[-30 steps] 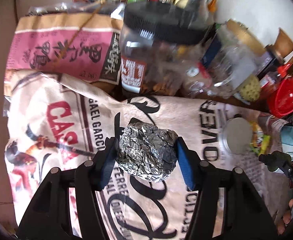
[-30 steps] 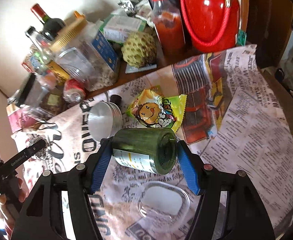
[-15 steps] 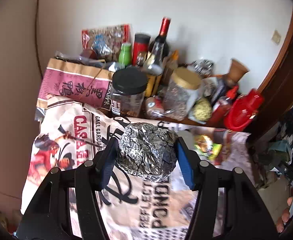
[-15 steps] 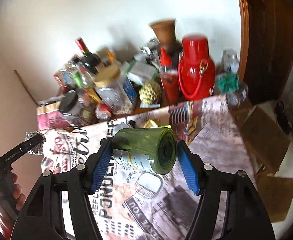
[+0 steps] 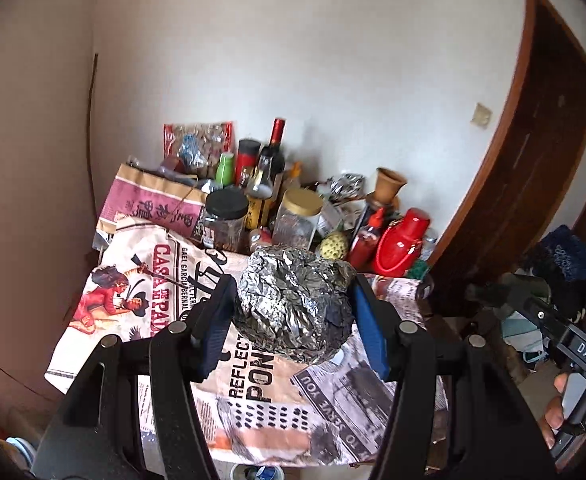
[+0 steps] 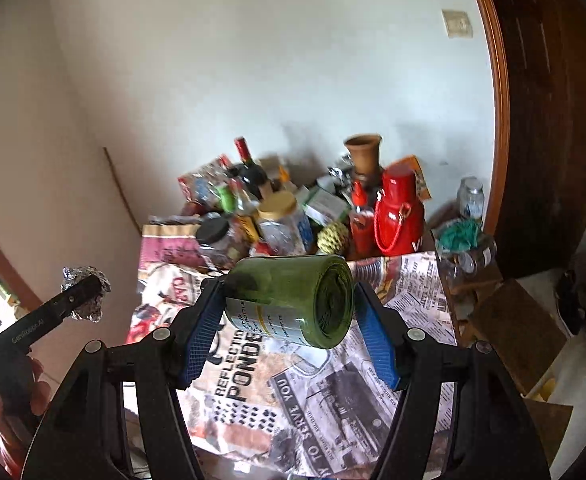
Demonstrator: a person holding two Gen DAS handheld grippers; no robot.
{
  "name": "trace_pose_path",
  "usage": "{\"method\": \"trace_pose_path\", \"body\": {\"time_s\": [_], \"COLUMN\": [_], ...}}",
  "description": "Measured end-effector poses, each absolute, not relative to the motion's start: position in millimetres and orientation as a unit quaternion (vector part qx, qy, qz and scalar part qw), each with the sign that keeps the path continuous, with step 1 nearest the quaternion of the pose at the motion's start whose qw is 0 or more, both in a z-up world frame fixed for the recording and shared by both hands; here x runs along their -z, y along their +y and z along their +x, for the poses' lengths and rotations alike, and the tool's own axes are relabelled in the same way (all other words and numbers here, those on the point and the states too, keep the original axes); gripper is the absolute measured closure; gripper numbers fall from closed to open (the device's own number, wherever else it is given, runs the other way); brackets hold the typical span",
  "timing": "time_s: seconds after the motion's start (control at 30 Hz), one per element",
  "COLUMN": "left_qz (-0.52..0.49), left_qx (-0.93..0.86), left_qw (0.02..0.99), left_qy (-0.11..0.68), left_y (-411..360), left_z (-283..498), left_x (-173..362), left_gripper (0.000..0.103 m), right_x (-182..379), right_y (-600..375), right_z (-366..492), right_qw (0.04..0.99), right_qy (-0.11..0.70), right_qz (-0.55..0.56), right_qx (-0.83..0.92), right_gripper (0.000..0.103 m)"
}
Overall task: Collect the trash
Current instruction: 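Carry the foil ball and green jar with both tools over the white bucket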
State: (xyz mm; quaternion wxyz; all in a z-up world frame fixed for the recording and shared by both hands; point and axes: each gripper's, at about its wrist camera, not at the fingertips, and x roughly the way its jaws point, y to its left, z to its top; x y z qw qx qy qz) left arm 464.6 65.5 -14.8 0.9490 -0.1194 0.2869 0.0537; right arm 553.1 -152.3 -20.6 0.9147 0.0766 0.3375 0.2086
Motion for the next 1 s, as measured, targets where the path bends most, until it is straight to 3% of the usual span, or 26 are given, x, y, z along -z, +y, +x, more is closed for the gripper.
{"method": "trace_pose_path", "body": {"time_s": [0.5, 0.77, 1.0], "left_qz": [-0.082, -0.070, -0.073], "left_qx": [0.006, 0.027, 0.035], "left_qw": [0.959, 0.952, 0.942], "left_qy": [0.271, 0.298, 0.326], "left_y": [63.4, 69.5, 62.2], "left_z": [325.5, 244.6, 215.0], "left_x": [-10.1, 5.6, 29.6], "left_gripper": [0.046, 0.046, 0.046], "right_x": [-1.4, 16.9, 37.2], "right_y": [-145.4, -144.4, -146.2], "right_z": [417.9, 332.1, 307.9], "right_qw": [0.932, 0.925, 0.911], "right_qy": [0.300, 0.329, 0.373], "right_qz": [0.097, 0.118, 0.116], "right_qx": [-0.180, -0.147, -0.133], "right_gripper": [0.040, 0.040, 0.040]}}
